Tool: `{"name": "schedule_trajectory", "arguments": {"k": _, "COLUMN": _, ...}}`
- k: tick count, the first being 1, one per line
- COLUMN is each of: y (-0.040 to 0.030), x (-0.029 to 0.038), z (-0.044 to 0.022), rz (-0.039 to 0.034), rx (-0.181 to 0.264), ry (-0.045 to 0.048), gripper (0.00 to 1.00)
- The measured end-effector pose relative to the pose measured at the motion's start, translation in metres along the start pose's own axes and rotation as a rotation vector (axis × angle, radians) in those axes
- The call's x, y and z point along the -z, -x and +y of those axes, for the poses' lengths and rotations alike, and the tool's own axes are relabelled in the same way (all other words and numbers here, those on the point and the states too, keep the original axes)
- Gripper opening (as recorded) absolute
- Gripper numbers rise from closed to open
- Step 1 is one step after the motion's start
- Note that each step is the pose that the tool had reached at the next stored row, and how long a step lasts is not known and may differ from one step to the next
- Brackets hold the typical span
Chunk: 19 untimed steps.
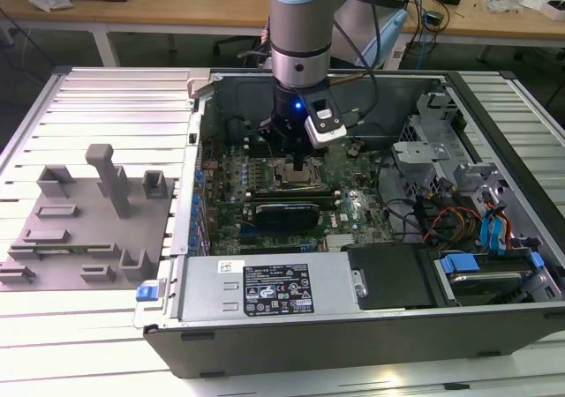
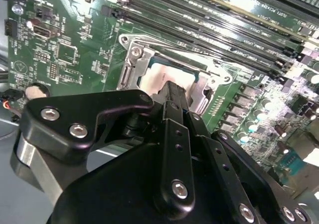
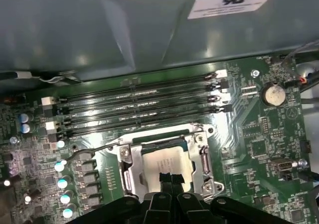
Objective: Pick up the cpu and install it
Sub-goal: 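Close the cpu cover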
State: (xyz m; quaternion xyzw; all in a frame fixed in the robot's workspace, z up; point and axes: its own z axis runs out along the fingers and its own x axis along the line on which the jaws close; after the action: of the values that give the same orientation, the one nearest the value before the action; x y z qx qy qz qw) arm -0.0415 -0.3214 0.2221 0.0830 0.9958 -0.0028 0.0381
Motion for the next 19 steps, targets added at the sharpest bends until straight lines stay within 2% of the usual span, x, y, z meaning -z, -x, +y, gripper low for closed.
{"name": "schedule_trajectory", "arguments": {"k": 4, "y": -0.0137, "x": -0.0012, "z": -0.0023, "rz": -0.0002, "rx": 0.000, "ry": 0.0000, "gripper": 0.11}}
{"name": "schedule_trajectory", "arguments": {"k": 10, "y": -0.0277, "x": -0.0061, "z": -0.0047, "rz": 0.0000, "rx": 0.003, "ry": -0.0001, "gripper": 0.11}}
{"name": "schedule_trajectory", "arguments": {"k": 14, "y": -0.0330, "x": -0.0117, "z": -0.0055, "rz": -0.0001, "rx": 0.010, "ry": 0.0007, "gripper": 0.11}}
{"name": "schedule_trajectory", "arguments": {"k": 19, "y": -0.0345, "x": -0.0132, "z": -0.0057, "rz": -0.0001, "rx": 0.015, "ry": 0.0011, "gripper": 0.11}}
